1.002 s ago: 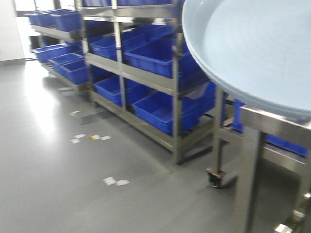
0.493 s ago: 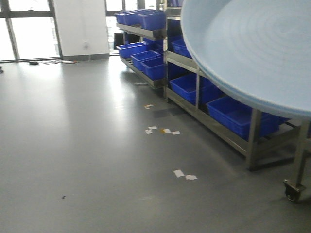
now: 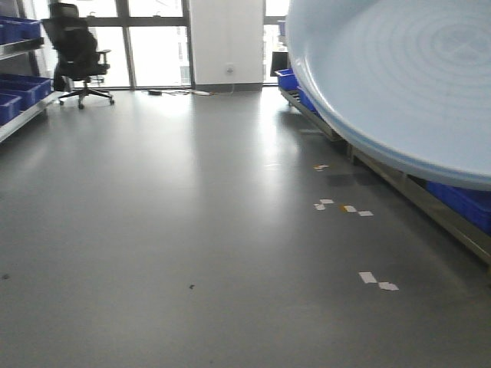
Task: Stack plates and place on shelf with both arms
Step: 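Keep holding the plate stack while the base drives away from the table, then carry the pale blue plate stack in the right gripper toward the bin shelf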
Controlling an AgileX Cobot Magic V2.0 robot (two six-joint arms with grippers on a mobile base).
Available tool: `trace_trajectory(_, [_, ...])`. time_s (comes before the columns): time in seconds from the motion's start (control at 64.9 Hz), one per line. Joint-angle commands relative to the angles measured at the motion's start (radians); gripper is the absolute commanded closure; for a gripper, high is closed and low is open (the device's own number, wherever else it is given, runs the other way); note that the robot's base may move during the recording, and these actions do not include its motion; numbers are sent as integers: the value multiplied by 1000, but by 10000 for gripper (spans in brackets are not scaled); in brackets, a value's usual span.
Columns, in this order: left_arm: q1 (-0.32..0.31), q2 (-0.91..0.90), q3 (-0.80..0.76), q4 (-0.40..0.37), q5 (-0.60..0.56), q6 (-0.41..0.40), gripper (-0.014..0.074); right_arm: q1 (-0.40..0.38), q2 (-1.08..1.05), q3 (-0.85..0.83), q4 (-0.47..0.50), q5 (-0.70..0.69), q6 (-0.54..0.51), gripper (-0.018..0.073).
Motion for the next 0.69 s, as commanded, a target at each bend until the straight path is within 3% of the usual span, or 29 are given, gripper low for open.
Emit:
trace_trajectory(0.0, [-2,-2,-31,7,-82,-10,513,-5,-1,-31,11,-95,-2,544])
trace_trajectory(0.678, [-2,-2,-31,7,-82,-10,513,-5,-1,-31,11,-95,-2,544])
